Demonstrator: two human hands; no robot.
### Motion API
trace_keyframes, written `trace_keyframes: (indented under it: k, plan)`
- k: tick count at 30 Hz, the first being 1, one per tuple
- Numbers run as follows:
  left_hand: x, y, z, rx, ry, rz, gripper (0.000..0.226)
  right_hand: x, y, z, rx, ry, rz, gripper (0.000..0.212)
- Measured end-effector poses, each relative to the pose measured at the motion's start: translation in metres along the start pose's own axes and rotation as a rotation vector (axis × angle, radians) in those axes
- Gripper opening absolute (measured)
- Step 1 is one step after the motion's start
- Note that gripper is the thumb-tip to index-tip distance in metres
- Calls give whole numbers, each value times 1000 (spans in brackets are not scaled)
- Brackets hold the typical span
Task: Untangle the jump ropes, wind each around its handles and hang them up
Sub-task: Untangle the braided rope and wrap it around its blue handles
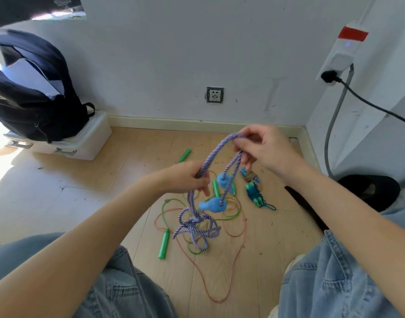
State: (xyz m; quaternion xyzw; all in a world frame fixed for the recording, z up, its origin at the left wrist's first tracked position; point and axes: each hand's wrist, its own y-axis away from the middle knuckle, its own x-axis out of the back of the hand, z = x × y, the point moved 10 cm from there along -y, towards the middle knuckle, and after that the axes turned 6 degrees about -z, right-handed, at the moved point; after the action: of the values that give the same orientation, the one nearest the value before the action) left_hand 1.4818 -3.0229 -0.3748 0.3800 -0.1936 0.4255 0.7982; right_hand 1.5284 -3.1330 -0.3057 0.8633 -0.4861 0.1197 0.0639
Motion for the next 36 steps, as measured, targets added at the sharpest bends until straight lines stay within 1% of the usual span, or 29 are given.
trace_keyframes:
  k: [1, 2, 3, 4, 5, 6, 7, 8, 9, 10, 11, 12, 13, 15, 16, 17, 19, 21, 23, 25, 26, 27, 29, 30, 31, 32, 33, 35, 36]
  plan:
    - [-9, -2, -9, 50, -54, -48, 18, 12, -1, 3, -15, -7, 71, 11]
    - [-10, -2, -15, 88, -75, -55, 22, 20, -2, 7, -42, 47, 105, 8]
    - [-5, -1, -18, 114, -70, -21, 26, 22, -2, 12, -79, 174, 84, 3]
    - [5, 0, -16, 118, -43, 47, 28, 18, -2, 18, -125, 350, 20, 8]
    - [15, 1, -11, 87, -22, 121, 29, 10, -1, 26, -168, 508, -71, 22]
    - [23, 3, 1, 23, -17, 176, 29, -1, 2, 35, -198, 588, -170, 39]
    - [26, 5, 15, -61, -21, 198, 29, -15, 5, 39, -204, 570, -262, 50]
    - [25, 7, 31, -147, -19, 193, 28, -29, 8, 39, -191, 479, -342, 47]
    - [21, 8, 42, -214, -9, 176, 27, -40, 11, 37, -170, 384, -405, 31]
    - [17, 9, 47, -244, 11, 155, 25, -46, 12, 34, -161, 327, -435, 15]
    - [14, 9, 44, -237, 23, 130, 22, -45, 11, 30, -150, 279, -415, 9]
    - [12, 8, 35, -200, 0, 96, 19, -35, 8, 26, -141, 221, -336, 12]
    - [7, 6, 23, -134, -65, 48, 18, -19, 4, 23, -133, 147, -217, 14]
    - [-4, 4, -5, 20, -221, -56, 23, 17, -1, 18, -114, 29, 18, 17]
    - [-7, 4, -14, 59, -252, -77, 25, 26, -2, 18, -113, 60, 63, 18]
    - [-7, 4, -15, 59, -253, -70, 27, 26, -2, 18, -124, 169, 43, 18]
    - [-3, 3, -2, -21, -186, -21, 30, 12, 0, 28, -182, 427, -107, 13]
    - [0, 3, 18, -126, -148, 14, 28, -11, 6, 38, -217, 543, -266, 17]
    - [0, 3, 31, -180, -161, 33, 27, -30, 11, 40, -215, 484, -383, 12]
    - [-1, 1, 27, -166, -184, 23, 25, -39, 13, 40, -227, 423, -445, 7]
    - [-1, -1, 21, -138, -208, 9, 22, -37, 13, 40, -230, 381, -425, 8]
    - [-2, -1, 13, -111, -242, -6, 20, -29, 10, 38, -223, 331, -368, 10]
    - [1, -2, 1, -74, -282, -3, 16, -5, 2, 32, -184, 286, -199, 11]
    - [6, -1, -3, -53, -282, 24, 16, 5, 0, 29, -167, 330, -137, 11]
    - [12, 1, -6, -35, -275, 64, 18, 10, -1, 26, -156, 422, -122, 10]
    - [18, 1, -6, -31, -262, 104, 19, 7, 0, 26, -161, 523, -167, 8]
    - [20, 2, -2, -51, -249, 130, 20, -3, 2, 29, -187, 586, -255, 10]
    - [15, 2, 13, -130, -264, 124, 17, -30, 12, 40, -245, 541, -430, 28]
    - [10, 2, 21, -163, -277, 106, 15, -43, 15, 42, -248, 480, -478, 33]
